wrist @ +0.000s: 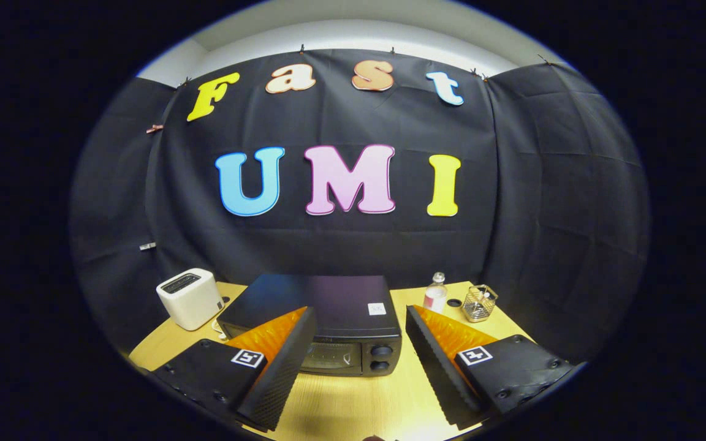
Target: Open the toaster oven, put the food inside, and close the toaster oven door.
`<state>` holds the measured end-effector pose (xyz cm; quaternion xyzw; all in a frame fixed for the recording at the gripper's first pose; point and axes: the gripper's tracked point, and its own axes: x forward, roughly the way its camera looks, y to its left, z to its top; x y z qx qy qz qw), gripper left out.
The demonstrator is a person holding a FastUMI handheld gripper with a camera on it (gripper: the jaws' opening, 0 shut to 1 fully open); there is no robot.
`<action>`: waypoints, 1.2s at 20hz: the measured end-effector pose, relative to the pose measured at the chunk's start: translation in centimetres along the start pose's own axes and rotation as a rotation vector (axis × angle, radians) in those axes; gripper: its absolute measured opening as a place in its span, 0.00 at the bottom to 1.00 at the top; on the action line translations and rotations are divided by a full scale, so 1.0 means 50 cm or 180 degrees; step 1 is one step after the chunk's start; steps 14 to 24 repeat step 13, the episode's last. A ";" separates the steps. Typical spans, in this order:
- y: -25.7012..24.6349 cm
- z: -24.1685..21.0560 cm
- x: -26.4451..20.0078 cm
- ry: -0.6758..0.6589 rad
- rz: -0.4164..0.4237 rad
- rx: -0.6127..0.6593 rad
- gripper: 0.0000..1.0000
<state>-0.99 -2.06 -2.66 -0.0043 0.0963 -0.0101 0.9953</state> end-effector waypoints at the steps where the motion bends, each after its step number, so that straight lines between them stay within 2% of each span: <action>1: -0.013 0.006 -0.010 -0.0025 -0.0037 -0.0021 0.98; 6: -0.040 0.028 -0.027 -0.0111 -0.0111 -0.0070 0.98; 13: -0.012 0.032 -0.021 -0.0124 0.0000 -0.0052 0.98; 24: -0.012 0.032 -0.021 -0.0124 0.0000 -0.0052 0.98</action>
